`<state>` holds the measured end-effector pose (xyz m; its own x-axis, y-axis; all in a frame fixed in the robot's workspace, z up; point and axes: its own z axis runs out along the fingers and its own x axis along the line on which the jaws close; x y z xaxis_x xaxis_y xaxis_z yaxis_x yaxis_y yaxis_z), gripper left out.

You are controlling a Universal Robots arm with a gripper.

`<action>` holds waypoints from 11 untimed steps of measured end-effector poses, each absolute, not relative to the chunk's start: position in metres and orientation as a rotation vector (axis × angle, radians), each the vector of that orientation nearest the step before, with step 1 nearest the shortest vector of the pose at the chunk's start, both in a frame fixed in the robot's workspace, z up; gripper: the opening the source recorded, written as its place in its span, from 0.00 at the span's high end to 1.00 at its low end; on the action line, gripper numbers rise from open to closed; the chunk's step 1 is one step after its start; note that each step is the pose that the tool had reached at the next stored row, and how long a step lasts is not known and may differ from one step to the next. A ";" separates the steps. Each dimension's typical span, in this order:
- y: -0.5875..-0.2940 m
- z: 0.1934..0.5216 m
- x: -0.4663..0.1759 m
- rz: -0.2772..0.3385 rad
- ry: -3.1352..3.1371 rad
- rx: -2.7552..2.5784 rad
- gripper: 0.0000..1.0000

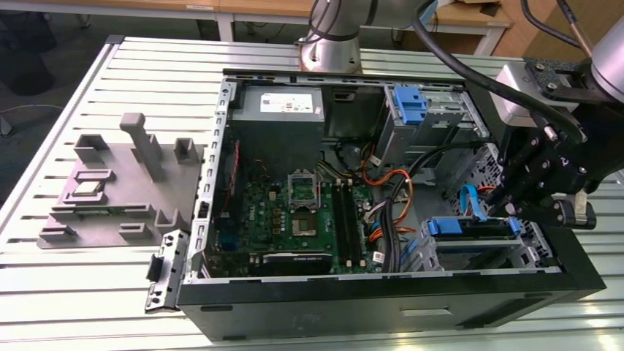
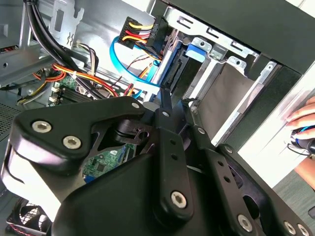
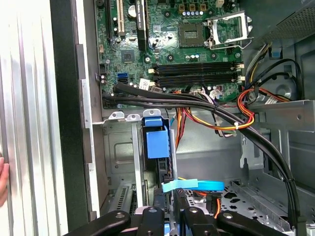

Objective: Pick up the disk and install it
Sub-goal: 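Insert the second disk wire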

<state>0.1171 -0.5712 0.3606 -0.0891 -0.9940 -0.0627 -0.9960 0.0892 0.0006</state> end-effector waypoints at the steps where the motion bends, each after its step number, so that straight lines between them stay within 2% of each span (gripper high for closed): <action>1: -0.571 0.361 0.117 0.066 2.284 -2.089 0.76; 11: -0.555 0.360 0.118 0.066 2.284 -2.089 0.76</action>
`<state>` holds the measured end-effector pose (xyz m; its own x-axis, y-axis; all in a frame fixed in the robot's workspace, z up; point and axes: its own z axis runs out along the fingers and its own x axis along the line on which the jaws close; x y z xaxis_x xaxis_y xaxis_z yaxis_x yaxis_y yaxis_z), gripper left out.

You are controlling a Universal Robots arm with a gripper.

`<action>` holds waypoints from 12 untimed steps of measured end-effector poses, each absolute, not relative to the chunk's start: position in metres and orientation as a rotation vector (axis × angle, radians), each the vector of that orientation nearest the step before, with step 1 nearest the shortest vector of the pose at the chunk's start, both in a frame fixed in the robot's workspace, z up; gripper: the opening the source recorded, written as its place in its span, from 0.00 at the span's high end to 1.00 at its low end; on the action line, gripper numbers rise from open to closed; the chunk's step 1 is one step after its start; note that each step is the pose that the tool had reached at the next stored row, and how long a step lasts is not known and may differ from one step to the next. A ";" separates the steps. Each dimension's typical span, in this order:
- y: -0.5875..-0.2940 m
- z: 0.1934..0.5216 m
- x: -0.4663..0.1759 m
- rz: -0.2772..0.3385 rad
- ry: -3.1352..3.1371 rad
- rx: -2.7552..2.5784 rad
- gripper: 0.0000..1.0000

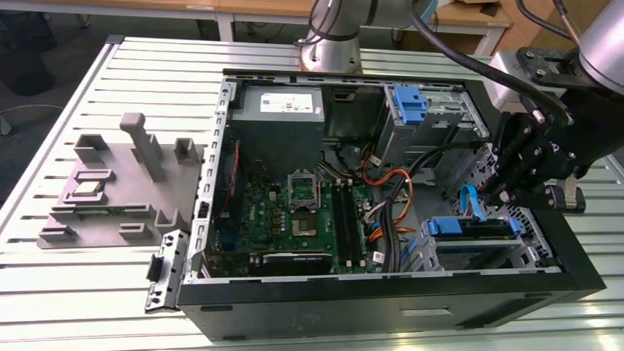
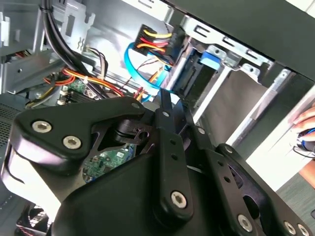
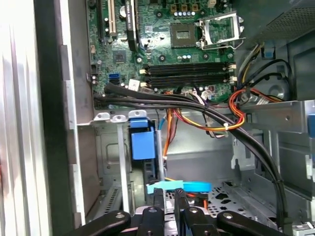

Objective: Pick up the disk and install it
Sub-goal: 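Insert the second disk wire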

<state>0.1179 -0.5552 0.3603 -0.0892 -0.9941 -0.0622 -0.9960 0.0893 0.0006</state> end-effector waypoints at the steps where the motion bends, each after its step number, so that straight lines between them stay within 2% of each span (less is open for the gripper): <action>1: -0.554 0.360 0.119 0.066 2.284 -2.089 0.76; 12: -0.541 0.357 0.131 0.066 2.284 -2.089 0.76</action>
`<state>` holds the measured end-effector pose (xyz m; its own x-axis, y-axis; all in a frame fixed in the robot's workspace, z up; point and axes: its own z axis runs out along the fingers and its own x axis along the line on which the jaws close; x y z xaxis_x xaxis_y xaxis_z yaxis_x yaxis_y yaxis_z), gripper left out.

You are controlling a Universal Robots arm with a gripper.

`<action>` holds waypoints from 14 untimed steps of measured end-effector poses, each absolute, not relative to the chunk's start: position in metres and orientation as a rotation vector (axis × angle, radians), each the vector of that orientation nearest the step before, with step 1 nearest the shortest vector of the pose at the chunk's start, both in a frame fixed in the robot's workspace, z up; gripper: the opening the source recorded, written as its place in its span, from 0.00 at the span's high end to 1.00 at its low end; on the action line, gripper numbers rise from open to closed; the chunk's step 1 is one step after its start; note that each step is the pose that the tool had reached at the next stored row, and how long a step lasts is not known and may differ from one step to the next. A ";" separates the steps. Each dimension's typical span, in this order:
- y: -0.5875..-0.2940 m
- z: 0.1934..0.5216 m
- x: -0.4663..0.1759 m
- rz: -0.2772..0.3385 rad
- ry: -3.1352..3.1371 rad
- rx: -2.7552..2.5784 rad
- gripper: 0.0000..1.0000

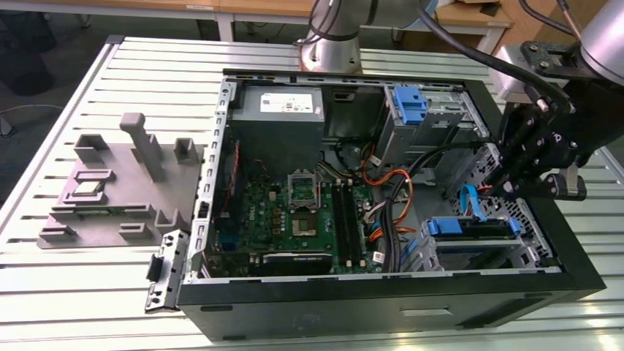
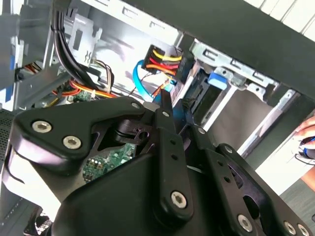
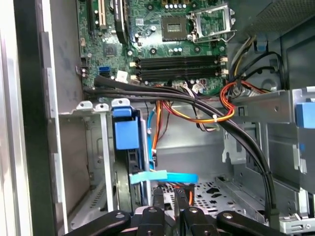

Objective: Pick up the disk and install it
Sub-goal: 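Insert the second disk wire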

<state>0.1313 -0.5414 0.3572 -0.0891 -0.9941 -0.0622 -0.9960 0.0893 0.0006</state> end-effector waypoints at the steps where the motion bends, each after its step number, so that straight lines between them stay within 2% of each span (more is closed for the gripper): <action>1: -0.541 0.357 0.133 0.066 2.284 -2.089 0.76; 14: -0.540 0.354 0.150 0.062 2.286 -2.090 0.76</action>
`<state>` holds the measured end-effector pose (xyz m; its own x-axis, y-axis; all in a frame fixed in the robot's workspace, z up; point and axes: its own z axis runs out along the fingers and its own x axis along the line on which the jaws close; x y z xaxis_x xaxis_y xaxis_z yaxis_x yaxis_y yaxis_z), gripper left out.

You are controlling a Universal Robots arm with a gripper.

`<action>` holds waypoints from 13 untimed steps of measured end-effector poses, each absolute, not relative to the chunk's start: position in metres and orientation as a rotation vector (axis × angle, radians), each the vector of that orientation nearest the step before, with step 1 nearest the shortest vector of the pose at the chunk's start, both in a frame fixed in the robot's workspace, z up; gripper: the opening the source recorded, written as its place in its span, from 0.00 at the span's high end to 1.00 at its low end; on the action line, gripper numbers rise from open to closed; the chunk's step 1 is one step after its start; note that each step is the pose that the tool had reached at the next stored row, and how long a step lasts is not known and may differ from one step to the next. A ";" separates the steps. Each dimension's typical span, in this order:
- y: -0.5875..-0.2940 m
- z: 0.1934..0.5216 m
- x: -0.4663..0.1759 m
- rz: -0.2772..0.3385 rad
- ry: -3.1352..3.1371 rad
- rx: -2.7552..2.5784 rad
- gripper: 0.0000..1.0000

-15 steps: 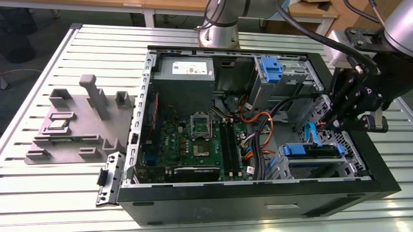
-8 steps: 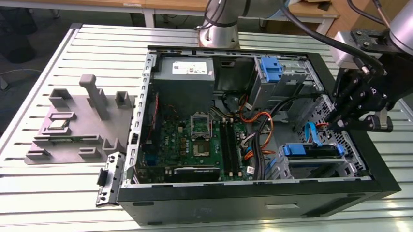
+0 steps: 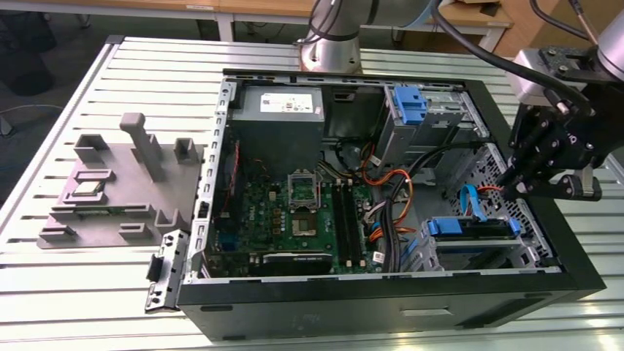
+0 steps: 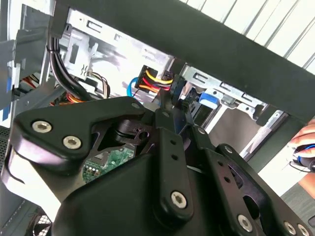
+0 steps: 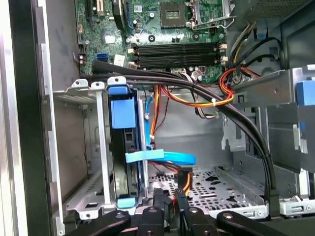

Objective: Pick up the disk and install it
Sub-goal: 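Insert the second disk wire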

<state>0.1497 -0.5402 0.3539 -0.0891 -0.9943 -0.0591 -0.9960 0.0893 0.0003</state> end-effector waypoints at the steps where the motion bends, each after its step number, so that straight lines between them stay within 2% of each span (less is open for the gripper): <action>1: -0.540 0.354 0.151 0.062 2.286 -2.090 0.76; 13: -0.540 0.350 0.157 0.058 2.288 -2.092 0.76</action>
